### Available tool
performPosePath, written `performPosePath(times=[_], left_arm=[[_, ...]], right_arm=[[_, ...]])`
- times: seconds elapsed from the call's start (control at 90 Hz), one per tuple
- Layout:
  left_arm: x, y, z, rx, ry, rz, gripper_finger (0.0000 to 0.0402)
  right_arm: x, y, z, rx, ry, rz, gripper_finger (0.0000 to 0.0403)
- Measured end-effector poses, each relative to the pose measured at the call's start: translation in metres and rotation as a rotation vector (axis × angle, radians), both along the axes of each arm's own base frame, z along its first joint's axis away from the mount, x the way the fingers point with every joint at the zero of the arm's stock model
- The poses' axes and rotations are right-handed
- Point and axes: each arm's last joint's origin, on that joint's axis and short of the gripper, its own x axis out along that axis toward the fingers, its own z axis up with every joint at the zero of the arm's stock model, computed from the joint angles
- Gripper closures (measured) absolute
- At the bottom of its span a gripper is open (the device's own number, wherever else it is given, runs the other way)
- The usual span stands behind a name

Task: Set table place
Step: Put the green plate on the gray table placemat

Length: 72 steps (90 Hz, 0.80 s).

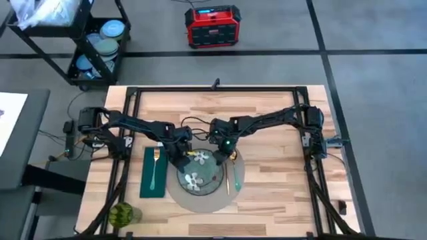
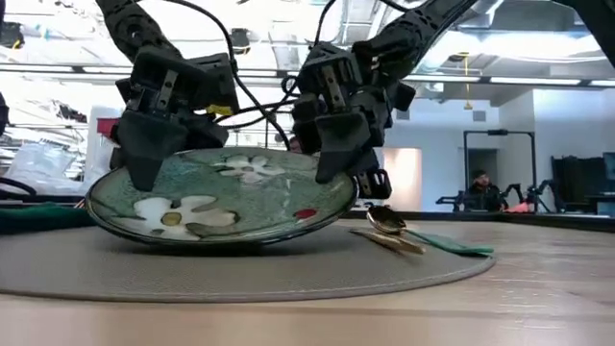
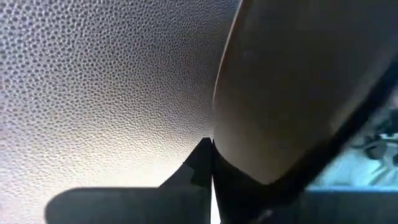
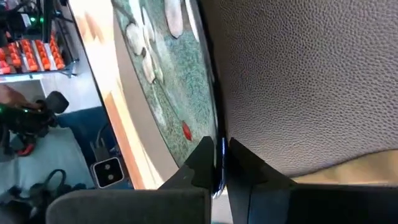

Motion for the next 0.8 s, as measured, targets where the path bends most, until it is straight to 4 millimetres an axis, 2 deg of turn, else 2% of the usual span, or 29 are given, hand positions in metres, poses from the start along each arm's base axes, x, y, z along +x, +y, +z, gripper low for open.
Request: performPosePath(times=[0.378,0.8], left_arm=[[-0.0043,0.0025,-0.002,0.111,0.046,0.004,0.0401],[-0.004,0.0042,-0.0026,0.198,0.011,-0.038,0.0395]], right_arm=[[-0.0065,-0.002,-0.004,-0.146,0.048,0.017,0.0402],[-0.0089,0.001,-0.0065,-0.256,0.073,0.03,0.0401]])
